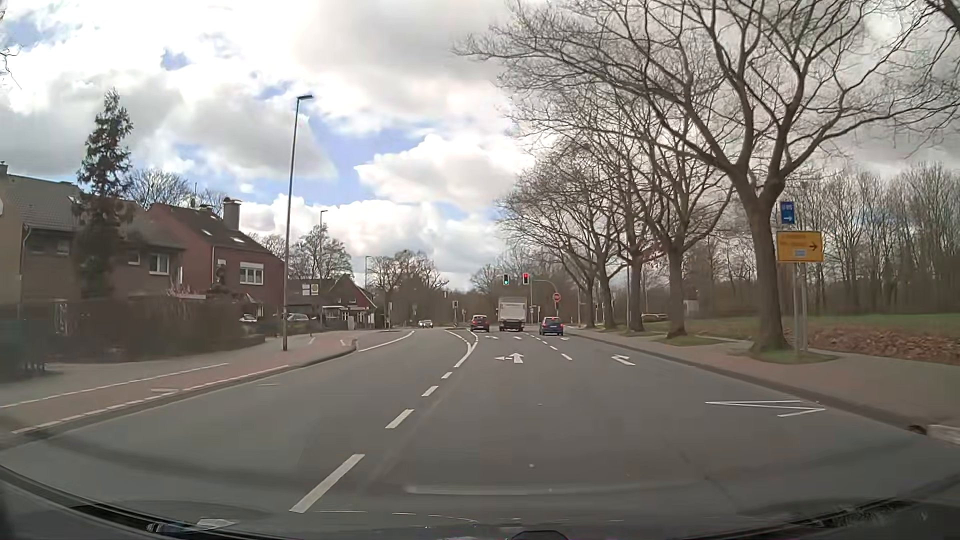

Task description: Follow the waypoints while adhering to traffic rules and regulations

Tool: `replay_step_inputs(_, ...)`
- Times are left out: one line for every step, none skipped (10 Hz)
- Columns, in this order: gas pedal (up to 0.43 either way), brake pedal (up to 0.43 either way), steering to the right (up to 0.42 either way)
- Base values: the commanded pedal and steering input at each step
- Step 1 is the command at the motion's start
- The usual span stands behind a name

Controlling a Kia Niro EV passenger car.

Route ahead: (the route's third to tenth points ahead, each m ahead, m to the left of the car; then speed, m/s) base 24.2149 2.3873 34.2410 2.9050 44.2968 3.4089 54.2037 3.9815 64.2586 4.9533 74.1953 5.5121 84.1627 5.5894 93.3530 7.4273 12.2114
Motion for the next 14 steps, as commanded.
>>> replay_step_inputs(0.157, 0.0, -0.004)
replay_step_inputs(0.118, 0.0, 0.002)
replay_step_inputs(0.008, 0.0, 0.006)
replay_step_inputs(0.0, 0.0, 0.008)
replay_step_inputs(0.0, 0.0, 0.008)
replay_step_inputs(0.008, 0.0, 0.008)
replay_step_inputs(0.028, 0.0, 0.008)
replay_step_inputs(0.067, 0.0, 0.008)
replay_step_inputs(0.067, 0.0, 0.007)
replay_step_inputs(0.087, 0.0, 0.007)
replay_step_inputs(0.098, 0.0, 0.006)
replay_step_inputs(0.098, 0.0, 0.005)
replay_step_inputs(0.11, 0.0, 0.005)
replay_step_inputs(0.118, 0.0, 0.005)
